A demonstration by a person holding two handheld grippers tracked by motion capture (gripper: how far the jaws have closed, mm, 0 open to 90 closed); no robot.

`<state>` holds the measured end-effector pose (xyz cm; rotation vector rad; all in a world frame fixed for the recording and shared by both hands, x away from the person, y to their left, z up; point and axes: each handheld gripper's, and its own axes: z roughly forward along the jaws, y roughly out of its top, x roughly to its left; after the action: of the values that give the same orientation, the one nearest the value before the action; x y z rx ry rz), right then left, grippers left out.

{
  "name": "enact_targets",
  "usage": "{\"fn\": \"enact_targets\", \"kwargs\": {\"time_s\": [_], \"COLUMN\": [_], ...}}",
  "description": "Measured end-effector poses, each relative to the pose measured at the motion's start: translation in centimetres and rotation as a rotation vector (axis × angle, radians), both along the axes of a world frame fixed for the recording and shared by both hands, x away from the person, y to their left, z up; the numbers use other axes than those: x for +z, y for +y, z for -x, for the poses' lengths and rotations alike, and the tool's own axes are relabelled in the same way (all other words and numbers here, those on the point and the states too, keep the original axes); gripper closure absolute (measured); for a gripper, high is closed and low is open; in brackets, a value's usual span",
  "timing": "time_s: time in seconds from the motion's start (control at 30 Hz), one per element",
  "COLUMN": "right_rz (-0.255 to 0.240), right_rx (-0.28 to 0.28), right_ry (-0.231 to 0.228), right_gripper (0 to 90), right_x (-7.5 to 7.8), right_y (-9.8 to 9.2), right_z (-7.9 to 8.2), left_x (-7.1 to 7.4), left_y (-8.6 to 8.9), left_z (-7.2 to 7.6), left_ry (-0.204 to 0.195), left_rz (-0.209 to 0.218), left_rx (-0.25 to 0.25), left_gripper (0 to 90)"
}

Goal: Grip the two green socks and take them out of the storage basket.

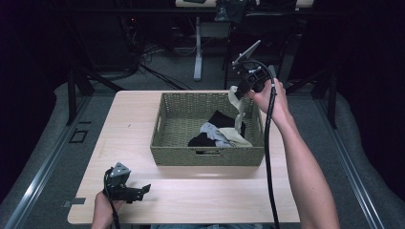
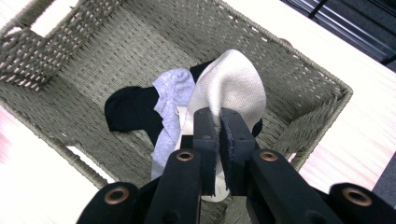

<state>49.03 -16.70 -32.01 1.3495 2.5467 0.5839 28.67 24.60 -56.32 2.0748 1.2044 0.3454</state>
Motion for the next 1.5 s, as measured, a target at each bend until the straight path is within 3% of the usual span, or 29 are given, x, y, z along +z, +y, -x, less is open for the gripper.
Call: {"fn": "enact_targets", "kwargs": {"time_s": [0.5,0.83,1.3,1.5], "right_rz": [-0.010,-0.017,-0.046,-0.063], "right_rx": [-0.005,-0.018,-0.080,-0.125], "right_ry": [-0.028,-0.069,-0.122,-0.130], "right_gripper": [86.0,86.1,86.1,86.1], "right_x": [2.4,4.8,7.4,7.5], "right_y": [-0.1,-1.2,-5.4,-8.0], "right_z": [0.3,1.0,2.4,3.2], "left_x": [0.0,0.0,0.0,0.1], "left_y": [0.0,0.1,0.1,0.1], "left_z": [0.0,0.0,0.0,0.0], "left_ry": [0.000,0.011,0.012,0.008], "left_rz": [0.001,0.007,0.002,0.001], "left_rx": [0.001,-0.009,-0.008,-0.007], "left_gripper": [0.2,0.2,0.2,0.2]}}
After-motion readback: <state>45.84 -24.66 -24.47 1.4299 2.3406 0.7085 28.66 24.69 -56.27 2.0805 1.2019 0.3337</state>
